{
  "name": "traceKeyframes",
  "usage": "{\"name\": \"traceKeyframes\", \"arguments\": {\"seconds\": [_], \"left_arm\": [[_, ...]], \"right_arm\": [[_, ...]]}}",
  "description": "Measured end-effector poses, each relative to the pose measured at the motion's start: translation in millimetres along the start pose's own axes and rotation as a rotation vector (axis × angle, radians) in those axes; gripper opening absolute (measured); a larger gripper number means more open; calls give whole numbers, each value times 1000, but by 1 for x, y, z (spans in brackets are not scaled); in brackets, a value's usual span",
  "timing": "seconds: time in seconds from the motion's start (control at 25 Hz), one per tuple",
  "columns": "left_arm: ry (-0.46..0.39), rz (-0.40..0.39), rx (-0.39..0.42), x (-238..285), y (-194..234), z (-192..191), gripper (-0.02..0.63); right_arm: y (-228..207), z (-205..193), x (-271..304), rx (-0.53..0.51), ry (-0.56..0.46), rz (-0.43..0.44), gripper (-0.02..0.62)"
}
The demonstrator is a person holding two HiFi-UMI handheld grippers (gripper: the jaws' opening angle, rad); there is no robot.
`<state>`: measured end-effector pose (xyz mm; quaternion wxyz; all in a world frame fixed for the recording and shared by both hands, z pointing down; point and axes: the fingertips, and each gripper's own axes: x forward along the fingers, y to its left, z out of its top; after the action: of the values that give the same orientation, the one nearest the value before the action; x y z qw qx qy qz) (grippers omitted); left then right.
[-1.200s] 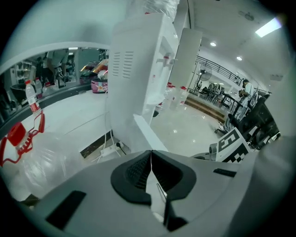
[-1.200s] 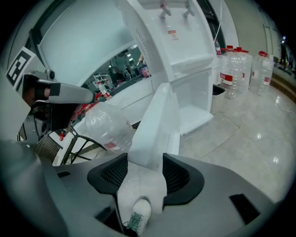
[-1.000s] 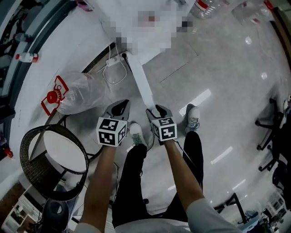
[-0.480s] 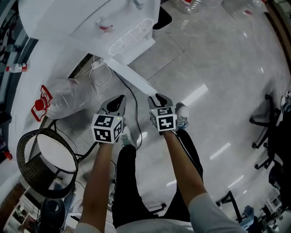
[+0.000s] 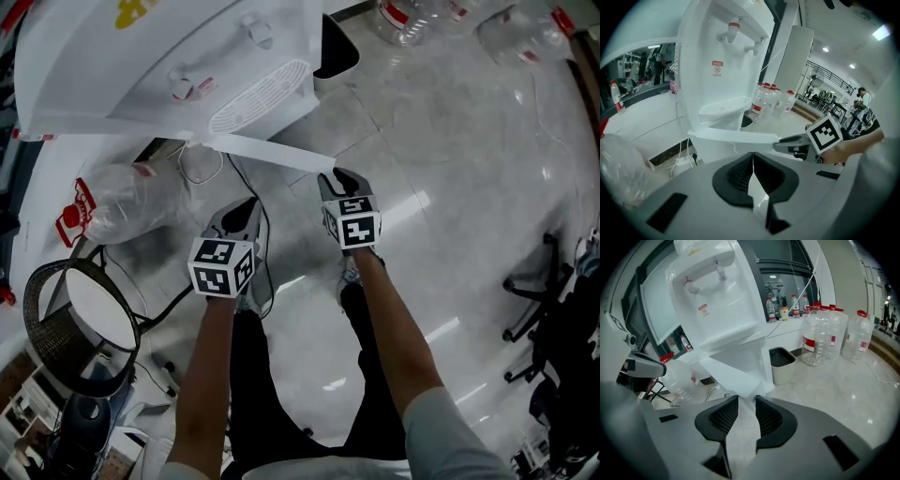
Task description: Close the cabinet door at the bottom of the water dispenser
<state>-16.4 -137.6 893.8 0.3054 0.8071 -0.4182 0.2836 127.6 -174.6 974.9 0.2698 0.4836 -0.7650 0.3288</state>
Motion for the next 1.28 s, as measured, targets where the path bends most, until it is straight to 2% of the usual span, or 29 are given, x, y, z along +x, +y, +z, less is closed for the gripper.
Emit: {"name": "traceKeyframes", "arguments": {"seconds": [0.36, 0.56, 0.84, 1.08, 1.28], "left_arm": [[-45, 95, -51, 32, 7, 45, 20], [-76, 152, -87, 35, 10, 62, 21], [-72, 190, -38, 31, 13, 61, 20], [-49, 217, -73, 11, 11, 47, 20], [-40, 202, -99, -22, -12, 60, 21]], "right_arm": [[-49, 71, 44, -158, -5, 78, 142], [-58, 114, 70, -251, -14, 124, 140], [-69, 161, 110, -386, -51, 115, 141], [-66, 174, 110, -413, -34, 100, 147], [-61, 167, 63, -383, 10, 100, 151]]}}
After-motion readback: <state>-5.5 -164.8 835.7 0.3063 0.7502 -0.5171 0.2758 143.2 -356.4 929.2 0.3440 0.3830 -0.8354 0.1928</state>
